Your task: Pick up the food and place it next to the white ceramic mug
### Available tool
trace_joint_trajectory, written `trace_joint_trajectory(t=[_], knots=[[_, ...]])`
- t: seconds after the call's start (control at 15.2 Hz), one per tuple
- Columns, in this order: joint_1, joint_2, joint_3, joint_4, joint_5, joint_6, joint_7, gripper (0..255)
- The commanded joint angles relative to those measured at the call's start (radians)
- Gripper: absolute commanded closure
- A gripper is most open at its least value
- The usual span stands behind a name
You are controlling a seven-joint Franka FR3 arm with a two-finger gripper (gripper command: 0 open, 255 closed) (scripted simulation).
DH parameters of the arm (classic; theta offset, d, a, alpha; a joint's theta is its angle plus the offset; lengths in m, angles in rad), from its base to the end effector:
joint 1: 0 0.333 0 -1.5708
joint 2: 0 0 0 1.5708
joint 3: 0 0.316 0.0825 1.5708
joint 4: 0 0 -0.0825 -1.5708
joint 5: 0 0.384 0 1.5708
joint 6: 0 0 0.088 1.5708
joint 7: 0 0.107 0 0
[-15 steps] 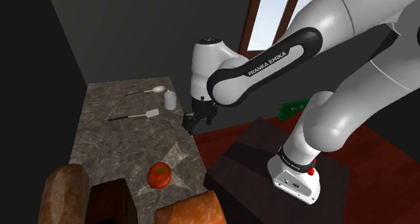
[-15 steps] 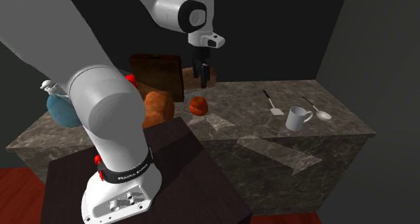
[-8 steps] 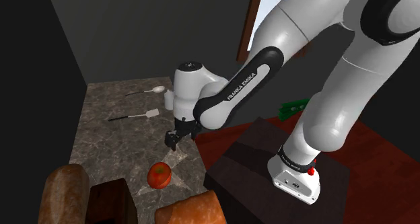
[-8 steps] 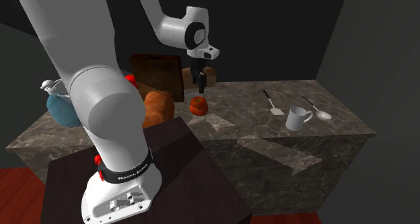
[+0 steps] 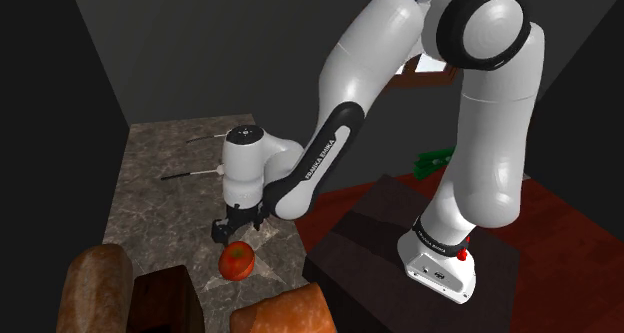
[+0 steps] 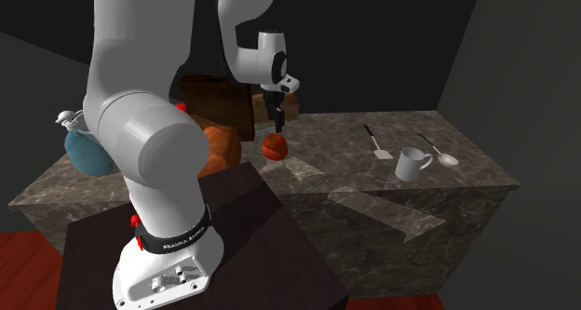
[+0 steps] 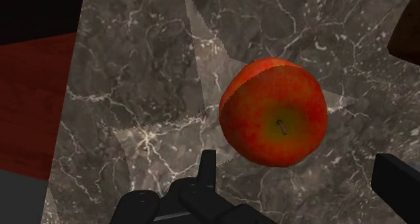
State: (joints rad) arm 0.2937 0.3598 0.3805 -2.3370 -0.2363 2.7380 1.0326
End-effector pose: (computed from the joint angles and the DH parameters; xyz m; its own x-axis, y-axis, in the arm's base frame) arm 0.3994 0.3386 0.1996 0.9850 -0.1711 0.0224 -0.1688 -0.9823 -0.0811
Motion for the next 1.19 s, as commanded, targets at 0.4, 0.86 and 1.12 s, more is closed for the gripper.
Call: trace_joint_trajectory(t=[0.4, 0.86, 1.12], knots=[[0.074, 0.128, -0.076, 0.063, -0.082, 0.070, 0.070, 0], [0.086, 0.150, -0.090, 0.072, -0.093, 0.084, 0.079, 0], [0.086, 0.150, -0.089, 0.071, -0.093, 0.084, 0.079, 255]])
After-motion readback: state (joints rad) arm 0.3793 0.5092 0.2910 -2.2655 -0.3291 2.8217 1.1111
